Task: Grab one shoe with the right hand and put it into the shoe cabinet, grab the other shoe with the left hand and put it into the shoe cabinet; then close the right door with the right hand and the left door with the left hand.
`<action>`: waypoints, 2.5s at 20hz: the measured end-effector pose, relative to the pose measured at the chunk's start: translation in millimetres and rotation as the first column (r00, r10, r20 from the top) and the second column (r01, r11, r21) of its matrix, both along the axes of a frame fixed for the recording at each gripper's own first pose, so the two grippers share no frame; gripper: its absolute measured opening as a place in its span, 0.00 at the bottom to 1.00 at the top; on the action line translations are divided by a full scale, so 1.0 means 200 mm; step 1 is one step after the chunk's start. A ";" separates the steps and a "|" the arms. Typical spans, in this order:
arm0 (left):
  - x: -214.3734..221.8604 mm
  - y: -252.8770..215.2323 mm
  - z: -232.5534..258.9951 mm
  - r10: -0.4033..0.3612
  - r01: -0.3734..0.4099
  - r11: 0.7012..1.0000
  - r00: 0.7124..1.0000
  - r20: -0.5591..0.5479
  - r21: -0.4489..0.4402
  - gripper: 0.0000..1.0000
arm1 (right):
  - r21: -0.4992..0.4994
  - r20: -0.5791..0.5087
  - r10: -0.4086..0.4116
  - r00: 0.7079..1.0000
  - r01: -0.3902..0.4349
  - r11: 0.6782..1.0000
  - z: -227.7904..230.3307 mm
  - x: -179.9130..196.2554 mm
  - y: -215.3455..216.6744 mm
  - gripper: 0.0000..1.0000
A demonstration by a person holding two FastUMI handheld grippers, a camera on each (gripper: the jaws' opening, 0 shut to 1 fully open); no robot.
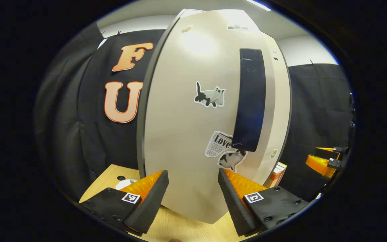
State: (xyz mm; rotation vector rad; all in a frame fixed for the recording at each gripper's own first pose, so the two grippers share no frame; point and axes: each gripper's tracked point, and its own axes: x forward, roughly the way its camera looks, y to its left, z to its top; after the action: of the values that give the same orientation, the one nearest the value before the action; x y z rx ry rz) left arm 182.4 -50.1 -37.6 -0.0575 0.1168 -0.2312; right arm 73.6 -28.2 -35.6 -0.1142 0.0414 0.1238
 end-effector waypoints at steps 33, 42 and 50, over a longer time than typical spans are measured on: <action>0.20 0.25 0.59 0.132 -0.131 0.991 0.991 -0.002 0.036 0.97 | 0.077 0.003 -0.109 0.994 0.109 0.991 0.47 0.10 -0.35 0.94; -0.20 0.68 1.18 0.212 -0.215 0.976 0.968 0.133 0.011 0.96 | 0.092 0.047 -0.043 0.998 0.039 0.995 0.85 -0.02 -0.30 0.93; -0.48 1.10 1.36 0.313 -0.317 0.948 0.931 0.188 -0.008 0.96 | 0.064 0.114 -0.039 0.993 0.031 0.997 1.09 -0.21 -0.25 0.93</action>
State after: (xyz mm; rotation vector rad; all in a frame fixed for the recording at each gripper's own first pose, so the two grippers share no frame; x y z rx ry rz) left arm 86.7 169.0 233.8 -0.0308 -0.0779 0.0871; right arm 32.4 -77.2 182.7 -0.0581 -0.0761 0.0831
